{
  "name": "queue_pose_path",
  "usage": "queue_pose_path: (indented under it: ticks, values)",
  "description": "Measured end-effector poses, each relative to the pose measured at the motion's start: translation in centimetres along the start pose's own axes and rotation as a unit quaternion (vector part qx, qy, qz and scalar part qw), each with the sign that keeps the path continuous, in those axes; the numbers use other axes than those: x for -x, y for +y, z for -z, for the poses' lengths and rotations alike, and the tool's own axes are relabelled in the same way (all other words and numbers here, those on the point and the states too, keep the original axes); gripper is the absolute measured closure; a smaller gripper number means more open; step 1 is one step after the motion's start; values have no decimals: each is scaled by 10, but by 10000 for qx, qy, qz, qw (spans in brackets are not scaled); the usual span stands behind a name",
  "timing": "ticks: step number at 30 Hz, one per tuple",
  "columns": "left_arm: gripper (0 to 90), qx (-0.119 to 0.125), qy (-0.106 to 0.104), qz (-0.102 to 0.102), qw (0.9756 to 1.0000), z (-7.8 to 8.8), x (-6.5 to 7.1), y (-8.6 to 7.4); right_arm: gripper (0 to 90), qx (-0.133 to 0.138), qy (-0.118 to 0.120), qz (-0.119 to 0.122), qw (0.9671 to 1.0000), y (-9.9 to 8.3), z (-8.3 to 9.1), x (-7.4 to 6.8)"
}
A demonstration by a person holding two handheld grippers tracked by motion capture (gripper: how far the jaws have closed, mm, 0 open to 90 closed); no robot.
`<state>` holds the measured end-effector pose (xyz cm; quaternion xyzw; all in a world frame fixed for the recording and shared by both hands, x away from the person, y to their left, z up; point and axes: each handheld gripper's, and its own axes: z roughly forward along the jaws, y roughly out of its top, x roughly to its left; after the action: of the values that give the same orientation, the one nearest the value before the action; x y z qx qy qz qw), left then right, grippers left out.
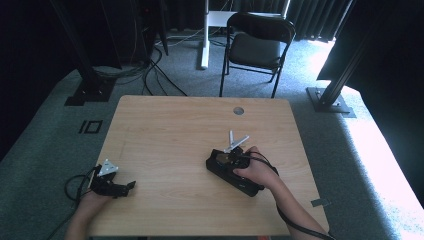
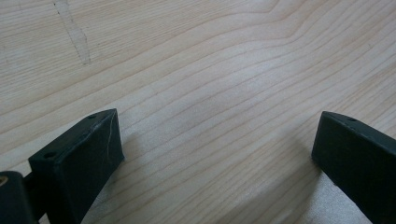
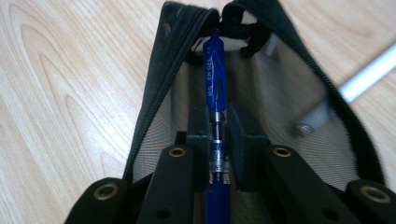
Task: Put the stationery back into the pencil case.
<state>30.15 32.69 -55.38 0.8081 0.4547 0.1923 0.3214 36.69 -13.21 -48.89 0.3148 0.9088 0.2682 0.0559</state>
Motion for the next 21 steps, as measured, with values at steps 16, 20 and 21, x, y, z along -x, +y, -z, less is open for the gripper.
queue_pose_path:
  ticks: [16,20,21]
  values:
    - [21,0,-6,-5,10000,0,0,0,769,10,73,-56,10000,-1,4,2]
    - [21,0,-5,-5,10000,0,0,0,769,360,144,-134,9992,-2,21,4]
    - [21,-1,-5,-6,10000,0,0,0,768,435,155,-151,9988,-2,26,5]
